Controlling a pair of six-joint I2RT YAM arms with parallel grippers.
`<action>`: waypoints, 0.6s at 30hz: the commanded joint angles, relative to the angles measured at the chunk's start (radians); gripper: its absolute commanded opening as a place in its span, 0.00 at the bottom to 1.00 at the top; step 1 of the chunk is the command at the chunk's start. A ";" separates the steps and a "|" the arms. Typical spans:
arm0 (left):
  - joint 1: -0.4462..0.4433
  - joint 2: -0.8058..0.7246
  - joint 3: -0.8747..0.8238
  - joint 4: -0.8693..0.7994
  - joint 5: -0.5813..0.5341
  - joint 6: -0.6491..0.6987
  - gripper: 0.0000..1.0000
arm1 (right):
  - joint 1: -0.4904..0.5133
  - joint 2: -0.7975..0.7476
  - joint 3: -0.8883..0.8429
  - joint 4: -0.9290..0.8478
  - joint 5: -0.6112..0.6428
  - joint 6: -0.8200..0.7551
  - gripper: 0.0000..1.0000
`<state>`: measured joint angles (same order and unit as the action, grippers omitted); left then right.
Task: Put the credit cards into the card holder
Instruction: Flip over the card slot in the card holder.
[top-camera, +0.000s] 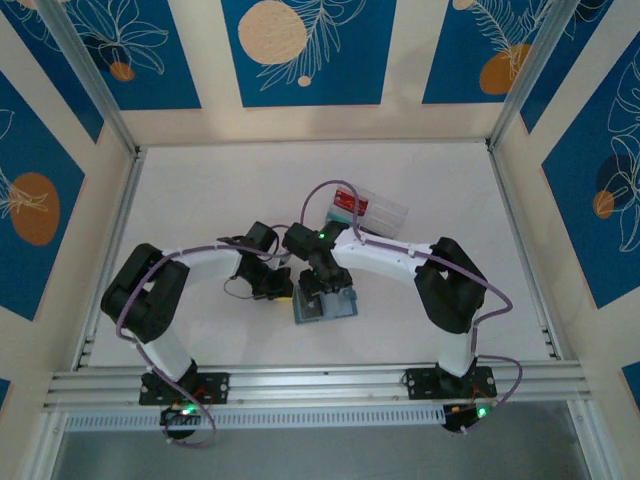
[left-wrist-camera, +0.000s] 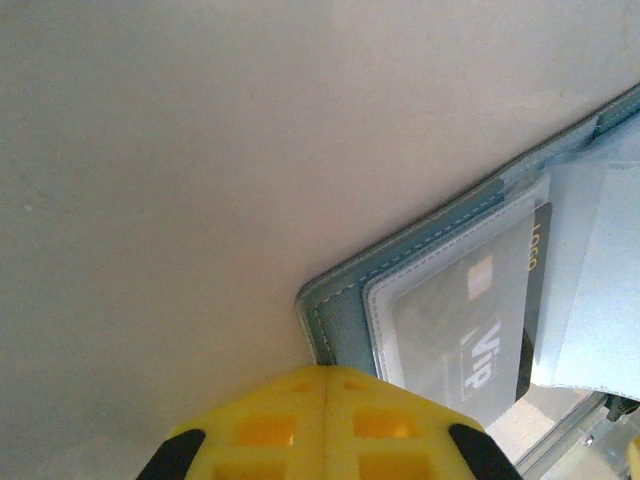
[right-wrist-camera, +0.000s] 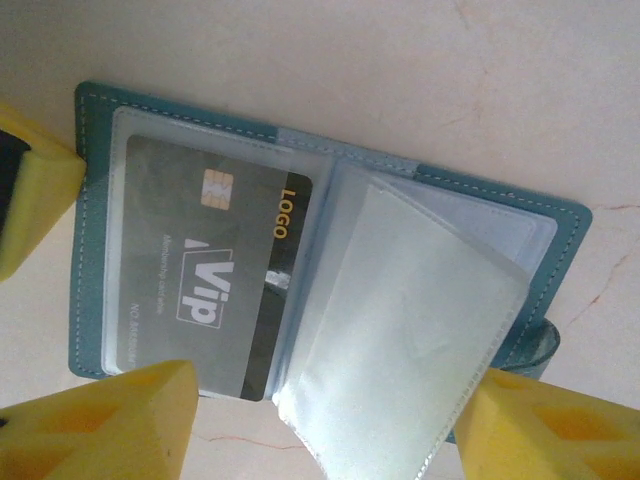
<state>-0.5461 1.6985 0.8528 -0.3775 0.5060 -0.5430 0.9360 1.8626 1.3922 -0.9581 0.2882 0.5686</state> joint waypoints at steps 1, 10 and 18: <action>-0.006 0.030 -0.006 0.019 -0.008 0.004 0.05 | 0.001 -0.017 0.020 -0.014 -0.020 0.016 0.67; -0.005 0.032 -0.006 0.023 -0.005 0.003 0.05 | 0.022 -0.016 0.057 -0.082 0.062 0.026 0.67; -0.005 0.032 -0.006 0.022 -0.005 0.004 0.05 | 0.018 -0.018 0.048 -0.041 0.003 0.019 0.67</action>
<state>-0.5461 1.6985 0.8528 -0.3775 0.5079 -0.5430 0.9508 1.8626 1.4250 -0.9958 0.3172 0.5762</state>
